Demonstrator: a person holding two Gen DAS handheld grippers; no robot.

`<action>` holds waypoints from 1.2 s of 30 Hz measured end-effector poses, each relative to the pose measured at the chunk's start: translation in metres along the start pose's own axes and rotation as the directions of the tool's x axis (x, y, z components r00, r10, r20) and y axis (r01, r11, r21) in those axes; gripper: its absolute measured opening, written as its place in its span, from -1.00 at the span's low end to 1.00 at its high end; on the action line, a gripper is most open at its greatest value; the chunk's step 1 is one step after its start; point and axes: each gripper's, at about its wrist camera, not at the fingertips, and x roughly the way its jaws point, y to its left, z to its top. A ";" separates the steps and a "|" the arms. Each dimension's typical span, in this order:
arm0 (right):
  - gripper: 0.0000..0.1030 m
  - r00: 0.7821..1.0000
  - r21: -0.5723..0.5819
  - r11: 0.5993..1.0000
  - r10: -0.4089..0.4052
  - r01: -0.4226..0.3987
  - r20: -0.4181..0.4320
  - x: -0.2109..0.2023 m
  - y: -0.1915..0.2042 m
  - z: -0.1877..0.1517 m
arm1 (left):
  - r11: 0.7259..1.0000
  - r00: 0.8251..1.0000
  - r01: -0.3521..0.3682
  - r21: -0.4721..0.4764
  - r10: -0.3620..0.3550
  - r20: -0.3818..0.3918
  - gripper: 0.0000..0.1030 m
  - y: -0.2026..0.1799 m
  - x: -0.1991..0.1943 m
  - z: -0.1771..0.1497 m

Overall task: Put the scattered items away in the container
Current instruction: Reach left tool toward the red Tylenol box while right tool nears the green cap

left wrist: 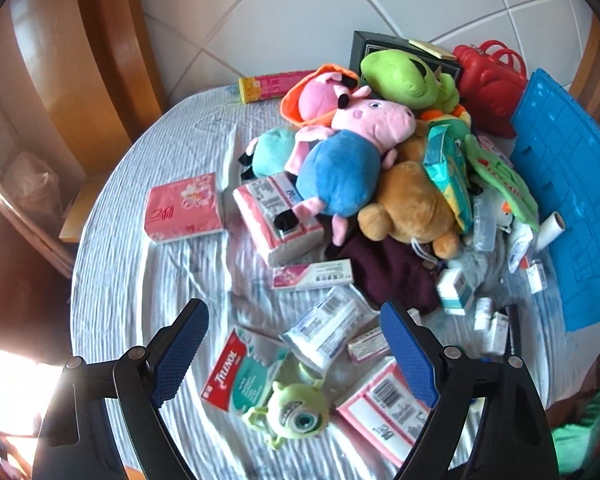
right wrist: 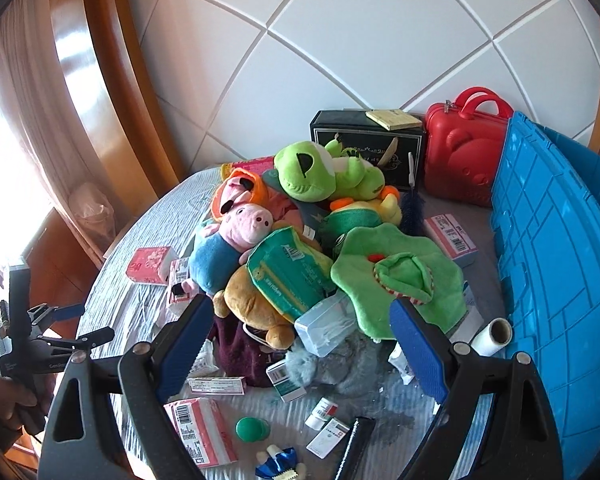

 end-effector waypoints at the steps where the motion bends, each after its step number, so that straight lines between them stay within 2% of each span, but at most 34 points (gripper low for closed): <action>1: 0.75 1.000 0.002 1.000 0.002 -0.002 -0.019 0.007 0.005 -0.006 | 1.000 1.000 -0.001 -0.001 0.001 -0.014 0.71 0.005 0.006 -0.006; 7: 0.75 0.994 -0.006 1.000 0.002 -0.003 -0.112 0.040 0.030 -0.045 | 1.000 0.997 0.006 -0.027 -0.008 -0.082 0.71 0.042 0.045 -0.043; 14: 0.75 0.983 0.019 0.999 -0.023 0.027 -0.184 0.056 0.038 -0.074 | 0.999 0.986 0.019 -0.033 -0.024 -0.166 0.71 0.072 0.103 -0.077; 17: 0.75 0.979 0.027 0.999 -0.038 0.045 -0.202 0.058 0.036 -0.082 | 0.998 0.981 0.060 0.001 -0.058 -0.187 0.71 0.068 0.122 -0.081; 22: 0.75 0.970 0.040 0.997 -0.061 0.072 -0.234 0.066 0.033 -0.098 | 0.996 0.971 0.064 0.068 -0.046 -0.235 0.71 0.055 0.151 -0.082; 27: 0.75 0.961 0.030 0.997 -0.058 0.069 -0.272 0.089 0.038 -0.125 | 0.995 0.967 0.077 0.059 -0.060 -0.246 0.72 0.052 0.163 -0.080; 29: 0.75 0.954 0.021 0.998 -0.057 0.066 -0.294 0.102 0.041 -0.138 | 0.995 0.967 0.078 0.064 -0.060 -0.249 0.85 0.051 0.167 -0.082; 32: 0.75 0.944 0.023 0.998 -0.051 0.062 -0.327 0.121 0.043 -0.152 | 0.994 0.967 0.070 0.084 -0.047 -0.251 0.92 0.048 0.170 -0.083; 34: 0.75 0.938 0.022 0.998 -0.052 0.064 -0.343 0.131 0.045 -0.159 | 0.994 0.968 0.063 0.091 -0.038 -0.248 0.91 0.046 0.170 -0.082; 36: 0.75 0.935 0.026 0.998 -0.047 0.061 -0.352 0.139 0.045 -0.164 | 0.993 0.972 0.040 0.109 -0.013 -0.234 0.77 0.045 0.168 -0.083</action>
